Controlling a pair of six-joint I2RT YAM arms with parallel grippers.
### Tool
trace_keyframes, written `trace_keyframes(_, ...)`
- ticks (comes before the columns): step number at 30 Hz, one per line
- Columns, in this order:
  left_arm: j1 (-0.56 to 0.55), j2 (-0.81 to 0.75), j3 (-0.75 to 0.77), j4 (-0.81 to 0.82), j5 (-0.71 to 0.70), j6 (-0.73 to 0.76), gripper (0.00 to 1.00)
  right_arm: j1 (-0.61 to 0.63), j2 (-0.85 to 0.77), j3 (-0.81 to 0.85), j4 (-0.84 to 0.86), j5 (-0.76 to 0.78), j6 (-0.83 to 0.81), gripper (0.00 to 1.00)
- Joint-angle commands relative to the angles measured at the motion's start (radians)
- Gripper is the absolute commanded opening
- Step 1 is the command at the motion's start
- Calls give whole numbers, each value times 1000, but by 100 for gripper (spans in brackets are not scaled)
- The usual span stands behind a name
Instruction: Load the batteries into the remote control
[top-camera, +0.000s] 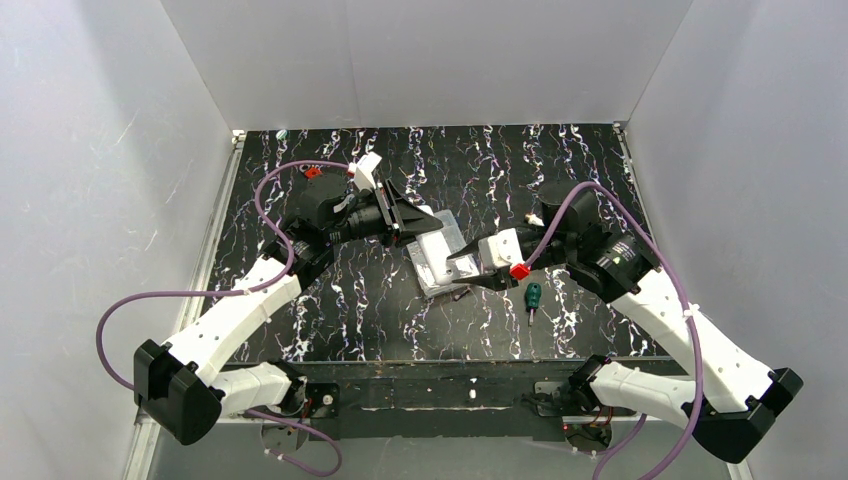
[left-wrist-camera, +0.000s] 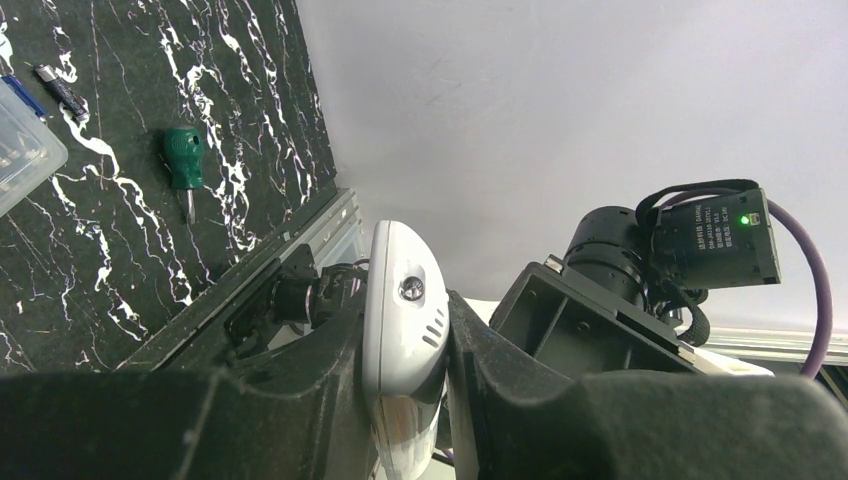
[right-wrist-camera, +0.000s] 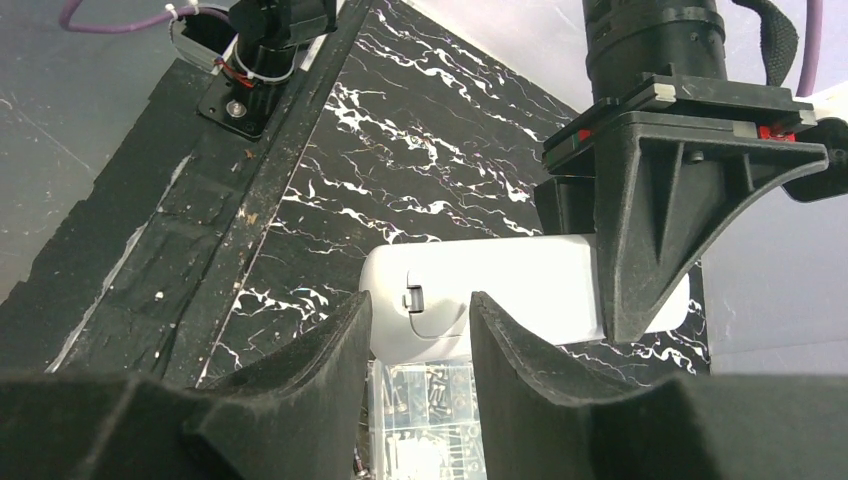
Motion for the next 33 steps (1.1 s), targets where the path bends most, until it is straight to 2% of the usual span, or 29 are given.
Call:
trace_keyframes(1,-3,-24,6,58,45,-4,0,-3,-3,26,29,-20,-3,49)
trace_keyframes(15,-3,-27,3,56,41,-2,0,-4,-9,-3,118,16,30,47)
trace_keyframes(33,-3,-30,-1,58,41,-2,0,-4,-1,12,77,-30,27,47)
